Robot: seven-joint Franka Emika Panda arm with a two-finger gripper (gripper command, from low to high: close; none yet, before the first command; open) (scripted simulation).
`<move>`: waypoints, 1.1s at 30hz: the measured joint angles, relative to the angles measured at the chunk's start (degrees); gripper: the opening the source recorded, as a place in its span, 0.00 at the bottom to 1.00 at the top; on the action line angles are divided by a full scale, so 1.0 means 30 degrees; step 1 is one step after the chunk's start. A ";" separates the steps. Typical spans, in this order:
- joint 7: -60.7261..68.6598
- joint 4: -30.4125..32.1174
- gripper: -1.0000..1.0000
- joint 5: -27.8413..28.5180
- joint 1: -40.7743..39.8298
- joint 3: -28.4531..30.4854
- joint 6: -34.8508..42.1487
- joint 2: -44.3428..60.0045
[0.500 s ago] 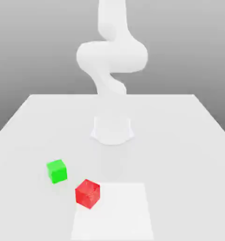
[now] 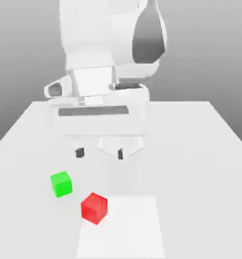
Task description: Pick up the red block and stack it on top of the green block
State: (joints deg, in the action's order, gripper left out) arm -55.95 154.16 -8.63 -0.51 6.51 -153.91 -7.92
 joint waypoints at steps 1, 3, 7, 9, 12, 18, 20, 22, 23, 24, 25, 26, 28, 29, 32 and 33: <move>-0.0625 0.0449 0.50 0.0420 -0.0162 0.0017 -0.0471 0.0660; -0.2205 0.1330 0.50 0.1755 -0.0645 0.0220 -0.1383 0.1861; -0.3106 0.1638 0.50 0.2543 -0.0966 0.0160 -0.2808 0.3560; -0.2943 0.1523 0.50 0.2322 -0.0965 0.0038 -0.3487 0.4350; -0.2628 0.1352 0.50 0.1882 -0.1269 -0.0375 -0.4545 0.5600; -0.2186 0.1206 0.00 0.1212 -0.1829 -0.1104 -0.5938 0.7267; -0.2215 0.1206 0.00 0.1240 -0.1827 -0.1109 -0.5949 0.7267; -0.2190 0.1194 0.00 0.1193 -0.1904 -0.1199 -0.6093 0.7439; -0.2227 0.1201 0.00 0.1259 -0.1865 -0.1138 -0.5976 0.7297; -0.2312 0.1221 0.00 0.1397 -0.1783 -0.1018 -0.5732 0.7000; -0.2415 0.1249 0.00 0.1566 -0.1725 -0.0914 -0.5420 0.6628; -0.2555 0.1286 0.00 0.1771 -0.1648 -0.0788 -0.5086 0.6222; -0.2819 0.1381 0.00 0.2147 -0.1543 -0.0594 -0.4385 0.5383; -0.2917 0.1436 0.00 0.2279 -0.1472 -0.0490 -0.4032 0.4968; -0.3220 0.1642 0.00 0.2667 -0.1487 -0.0405 -0.3007 0.3775; -0.3297 0.1723 0.00 0.2752 -0.1514 -0.0411 -0.2681 0.3403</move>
State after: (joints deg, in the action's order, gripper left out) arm -65.84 159.32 -0.37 -5.05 5.28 -161.95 2.29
